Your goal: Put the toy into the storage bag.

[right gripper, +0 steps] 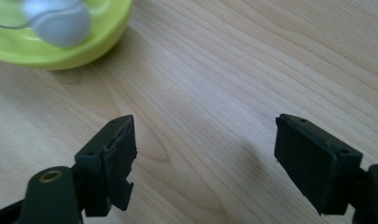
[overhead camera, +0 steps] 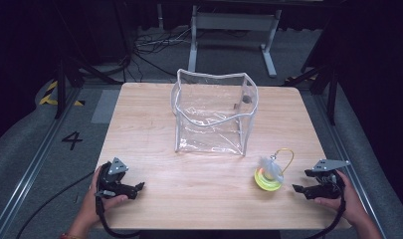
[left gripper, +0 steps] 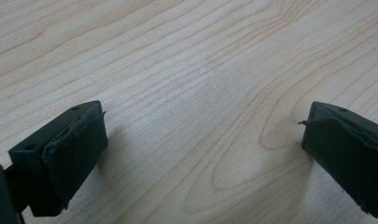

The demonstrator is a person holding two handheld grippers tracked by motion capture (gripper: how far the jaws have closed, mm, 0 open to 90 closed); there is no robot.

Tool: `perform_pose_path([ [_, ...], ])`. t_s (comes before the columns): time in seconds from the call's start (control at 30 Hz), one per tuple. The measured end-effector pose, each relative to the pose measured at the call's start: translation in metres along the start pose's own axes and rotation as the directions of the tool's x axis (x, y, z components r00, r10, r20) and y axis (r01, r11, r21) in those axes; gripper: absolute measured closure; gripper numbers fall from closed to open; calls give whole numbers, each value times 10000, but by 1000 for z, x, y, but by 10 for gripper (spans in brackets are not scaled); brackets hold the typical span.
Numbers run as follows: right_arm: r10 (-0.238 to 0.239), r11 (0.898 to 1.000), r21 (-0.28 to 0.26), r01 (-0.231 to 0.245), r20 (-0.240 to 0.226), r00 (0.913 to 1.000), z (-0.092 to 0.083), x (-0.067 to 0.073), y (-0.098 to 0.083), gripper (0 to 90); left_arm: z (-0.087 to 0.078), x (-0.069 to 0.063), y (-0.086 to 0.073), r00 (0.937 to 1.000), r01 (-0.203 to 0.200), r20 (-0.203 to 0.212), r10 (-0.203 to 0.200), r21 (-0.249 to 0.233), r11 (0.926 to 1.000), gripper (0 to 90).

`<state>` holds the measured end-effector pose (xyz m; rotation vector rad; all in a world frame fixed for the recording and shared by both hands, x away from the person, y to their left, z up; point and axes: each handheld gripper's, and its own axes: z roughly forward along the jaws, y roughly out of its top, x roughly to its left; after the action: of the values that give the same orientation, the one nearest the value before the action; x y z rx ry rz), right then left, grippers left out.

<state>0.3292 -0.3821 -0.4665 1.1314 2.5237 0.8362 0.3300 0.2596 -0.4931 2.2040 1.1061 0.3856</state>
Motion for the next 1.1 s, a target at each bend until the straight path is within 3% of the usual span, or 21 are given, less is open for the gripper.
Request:
perform_pose_path([
  [0.23, -534, 9986, 42, 536, -469, 9975, -18, 12, 16, 217, 0, 0, 0, 10000, 40, -65, -40, -21, 10000, 5],
  [0.47, -1181, 9928, 143, 1188, -434, 9920, -36, 23, 43, 230, -1, 0, -1, 9999, 59, -99, -59, 18, 10000, 5],
  [0.73, -2042, 9772, 517, 2059, -360, 9783, -52, 36, 80, 248, -1, -1, -1, 9998, 106, -152, -106, 7, 9999, 5],
  [0.97, -2469, 9648, 871, 2482, -255, 9687, -65, 43, 108, 307, -2, -1, -1, 9998, 115, -154, -115, 9, 9999, 5],
  [1.03, -2704, 9557, 1108, 2728, -362, 9621, -69, 45, 123, 314, -2, -1, -1, 9998, 116, -154, -116, 9, 9999, 5],
  [1.1, -2766, 9528, 1170, 2801, -459, 9599, -71, 46, 129, 322, -2, -1, -1, 9998, 117, -155, -117, 8, 9999, 6],
])
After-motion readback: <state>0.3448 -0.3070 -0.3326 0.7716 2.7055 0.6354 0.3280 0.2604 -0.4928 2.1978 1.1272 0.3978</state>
